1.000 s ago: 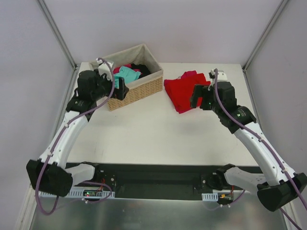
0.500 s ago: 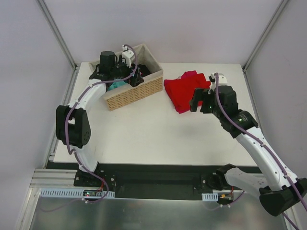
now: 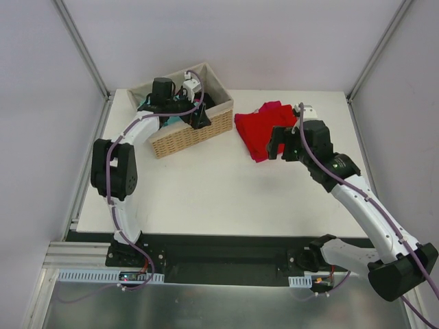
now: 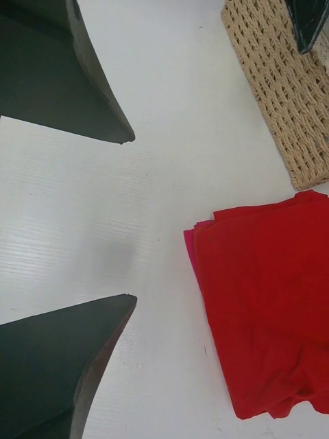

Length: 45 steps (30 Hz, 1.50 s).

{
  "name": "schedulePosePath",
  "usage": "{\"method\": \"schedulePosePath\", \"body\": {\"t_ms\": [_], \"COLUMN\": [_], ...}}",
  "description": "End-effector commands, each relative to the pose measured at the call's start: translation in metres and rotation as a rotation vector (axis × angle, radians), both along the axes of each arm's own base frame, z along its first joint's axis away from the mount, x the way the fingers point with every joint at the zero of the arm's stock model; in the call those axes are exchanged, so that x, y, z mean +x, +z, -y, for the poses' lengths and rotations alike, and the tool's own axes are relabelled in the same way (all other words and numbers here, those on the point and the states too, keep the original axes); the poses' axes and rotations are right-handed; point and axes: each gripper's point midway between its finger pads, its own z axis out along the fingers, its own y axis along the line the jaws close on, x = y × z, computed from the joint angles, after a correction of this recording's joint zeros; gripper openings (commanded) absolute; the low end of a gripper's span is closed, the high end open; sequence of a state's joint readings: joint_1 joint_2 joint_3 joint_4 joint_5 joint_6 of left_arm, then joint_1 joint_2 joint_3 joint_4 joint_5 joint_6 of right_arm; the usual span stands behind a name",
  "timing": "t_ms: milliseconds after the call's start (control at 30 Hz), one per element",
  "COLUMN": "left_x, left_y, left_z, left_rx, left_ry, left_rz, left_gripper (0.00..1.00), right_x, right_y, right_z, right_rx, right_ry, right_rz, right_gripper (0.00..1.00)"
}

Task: Fold and stack the t-shirts

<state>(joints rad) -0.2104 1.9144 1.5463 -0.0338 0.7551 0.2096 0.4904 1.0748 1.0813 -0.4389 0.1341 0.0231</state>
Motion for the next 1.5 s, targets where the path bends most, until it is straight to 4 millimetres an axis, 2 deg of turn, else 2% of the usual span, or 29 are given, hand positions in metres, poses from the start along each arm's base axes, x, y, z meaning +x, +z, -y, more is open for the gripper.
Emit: {"method": "schedulePosePath", "body": {"t_ms": [0, 67, 133, 167, 200, 233, 267, 300, 333, 433, 467, 567, 700, 800, 833, 867, 933, 1200, 1300, 1433, 1467], "left_x": [0.010, 0.021, 0.036, 0.043, 0.048, 0.056, 0.066, 0.070, 0.075, 0.083, 0.085, 0.087, 0.087, 0.081, 0.075, 0.071, 0.063, 0.040, 0.041, 0.054, 0.056], "left_y": [-0.017, -0.028, -0.044, -0.044, -0.055, -0.057, -0.059, -0.065, -0.067, -0.074, -0.075, -0.071, -0.068, -0.070, -0.077, -0.074, -0.078, -0.078, -0.078, -0.074, -0.078], "left_z": [0.003, -0.005, -0.021, -0.026, -0.033, -0.047, -0.061, -0.069, -0.085, -0.124, -0.142, -0.171, -0.205, -0.216, -0.232, -0.236, -0.256, -0.278, -0.285, -0.288, -0.288], "left_rx": [0.026, 0.068, 0.120, 0.127, 0.133, 0.142, 0.170, 0.178, 0.196, 0.273, 0.286, 0.272, 0.293, 0.305, 0.353, 0.357, 0.384, 0.399, 0.434, 0.422, 0.425], "left_ry": [-0.023, 0.032, 0.119, 0.153, 0.192, 0.248, 0.327, 0.369, 0.423, 0.575, 0.624, 0.695, 0.835, 0.912, 0.993, 1.023, 1.098, 1.272, 1.266, 1.221, 1.206], "left_rz": [0.019, 0.018, 0.004, 0.003, -0.034, -0.045, -0.048, -0.067, -0.069, -0.067, -0.073, -0.086, -0.095, -0.116, -0.126, -0.128, -0.143, -0.192, -0.189, -0.176, -0.182], "left_gripper": [0.98, 0.94, 0.83, 0.77, 0.56, 0.34, 0.19, 0.07, 0.00, 0.00, 0.00, 0.00, 0.00, 0.00, 0.00, 0.00, 0.00, 0.00, 0.00, 0.00, 0.00], "right_x": [0.001, 0.000, -0.001, -0.002, -0.003, -0.004, -0.004, -0.005, -0.006, -0.007, -0.007, -0.007, -0.005, -0.003, -0.003, -0.002, -0.001, -0.005, -0.009, -0.012, -0.012], "right_y": [0.008, 0.008, 0.008, 0.008, 0.010, 0.009, 0.010, 0.010, 0.010, 0.011, 0.012, 0.013, 0.012, 0.011, 0.012, 0.011, 0.012, 0.015, 0.018, 0.016, 0.016], "right_z": [-0.005, -0.004, -0.003, -0.003, -0.002, -0.001, 0.000, 0.001, 0.001, 0.001, 0.001, -0.001, -0.004, -0.007, -0.008, -0.008, -0.010, -0.017, -0.017, -0.014, -0.014], "right_rx": [0.031, 0.032, 0.032, 0.034, 0.034, 0.031, 0.032, 0.028, 0.029, 0.030, 0.033, 0.039, 0.046, 0.051, 0.054, 0.054, 0.060, 0.088, 0.095, 0.091, 0.093], "right_ry": [0.007, 0.005, 0.003, 0.006, 0.005, 0.003, 0.001, -0.001, 0.002, 0.004, 0.005, 0.013, 0.019, 0.029, 0.031, 0.031, 0.035, 0.061, 0.064, 0.059, 0.058], "right_rz": [0.037, 0.036, 0.038, 0.039, 0.042, 0.040, 0.045, 0.047, 0.046, 0.050, 0.052, 0.054, 0.053, 0.045, 0.049, 0.049, 0.051, 0.049, 0.056, 0.055, 0.056], "right_gripper": [0.96, 0.97, 0.97, 0.97, 0.97, 0.97, 0.97, 0.97, 0.97, 0.97, 0.97, 0.97, 0.97, 0.96, 0.97, 0.97, 0.97, 0.97, 0.96, 0.96, 0.97]}}
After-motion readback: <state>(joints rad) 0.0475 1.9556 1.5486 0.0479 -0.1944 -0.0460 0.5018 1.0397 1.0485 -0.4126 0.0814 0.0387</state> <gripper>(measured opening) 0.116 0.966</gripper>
